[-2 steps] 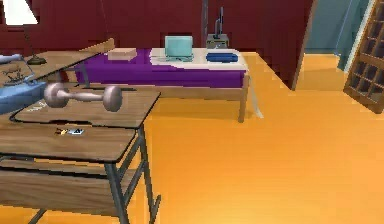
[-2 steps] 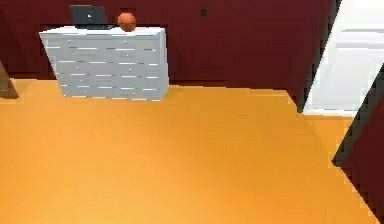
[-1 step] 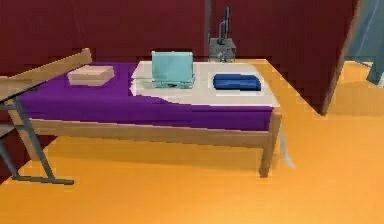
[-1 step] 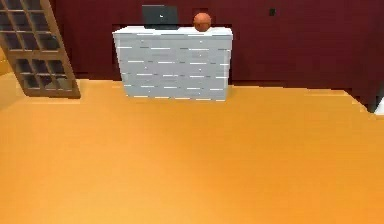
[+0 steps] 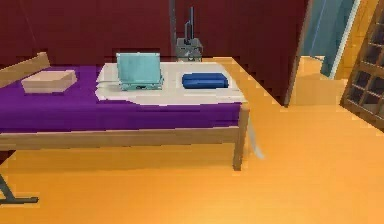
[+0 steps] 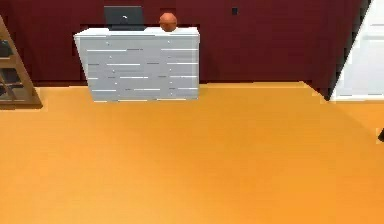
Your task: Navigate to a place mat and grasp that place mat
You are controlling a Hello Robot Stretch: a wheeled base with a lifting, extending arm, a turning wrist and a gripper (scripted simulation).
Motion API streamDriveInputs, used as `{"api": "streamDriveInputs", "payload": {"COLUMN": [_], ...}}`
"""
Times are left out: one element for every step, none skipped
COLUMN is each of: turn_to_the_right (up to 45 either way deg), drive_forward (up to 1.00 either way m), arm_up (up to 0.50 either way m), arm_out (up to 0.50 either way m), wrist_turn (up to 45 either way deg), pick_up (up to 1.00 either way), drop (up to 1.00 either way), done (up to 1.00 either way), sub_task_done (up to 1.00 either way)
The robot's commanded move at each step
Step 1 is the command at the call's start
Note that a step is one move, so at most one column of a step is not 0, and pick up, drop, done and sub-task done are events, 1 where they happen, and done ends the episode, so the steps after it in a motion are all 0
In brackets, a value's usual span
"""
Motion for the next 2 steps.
{"api": "streamDriveInputs", "payload": {"turn_to_the_right": [0.0,-36.0], "drive_forward": [0.30,0.00], "arm_up": [0.00,0.00], "arm_out": [0.00,0.00], "wrist_turn": [0.0,0.0], "pick_up": [0.00,0.00], "drop": [0.00,0.00], "done": [0.00,0.00], "sub_task_done": [0.00,0.00]}}
